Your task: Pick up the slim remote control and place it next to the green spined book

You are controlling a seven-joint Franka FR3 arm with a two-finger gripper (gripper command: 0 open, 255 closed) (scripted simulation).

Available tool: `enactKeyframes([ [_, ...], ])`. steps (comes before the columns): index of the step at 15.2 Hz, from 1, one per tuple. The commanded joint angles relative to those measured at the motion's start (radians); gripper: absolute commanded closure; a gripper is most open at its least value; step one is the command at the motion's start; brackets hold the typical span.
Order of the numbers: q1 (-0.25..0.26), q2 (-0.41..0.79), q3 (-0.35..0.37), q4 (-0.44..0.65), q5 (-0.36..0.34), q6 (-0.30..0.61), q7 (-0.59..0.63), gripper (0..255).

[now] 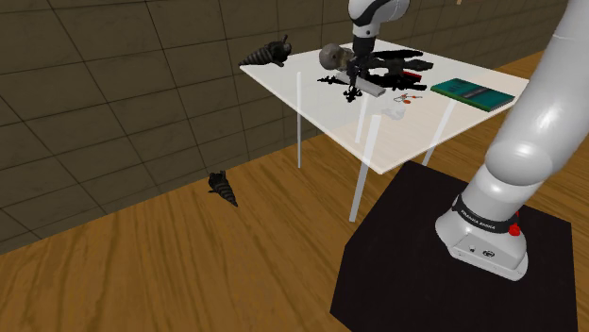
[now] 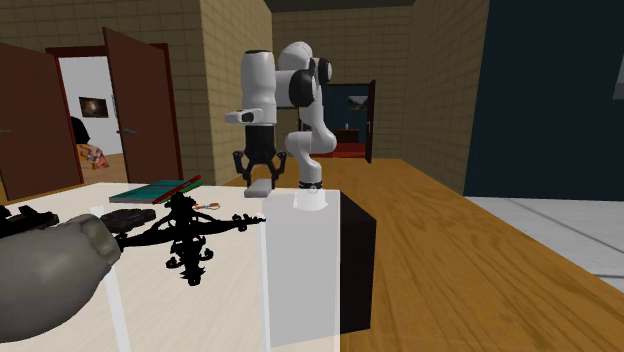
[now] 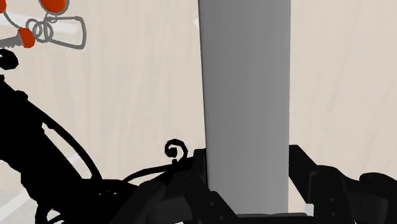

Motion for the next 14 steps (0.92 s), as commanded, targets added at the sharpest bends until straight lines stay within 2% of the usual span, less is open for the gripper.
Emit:
enactKeyframes([
  [1, -0.015, -0.056, -0.015, -0.066, -0.011, 0.012, -0.026, 255],
  [7, -0.073, -0.179, -0.074, -0.209, -0.047, 0.038, -0.125, 255],
  [14, -0.152, -0.293, -0.158, -0.324, -0.1, 0.049, -0.254, 255],
])
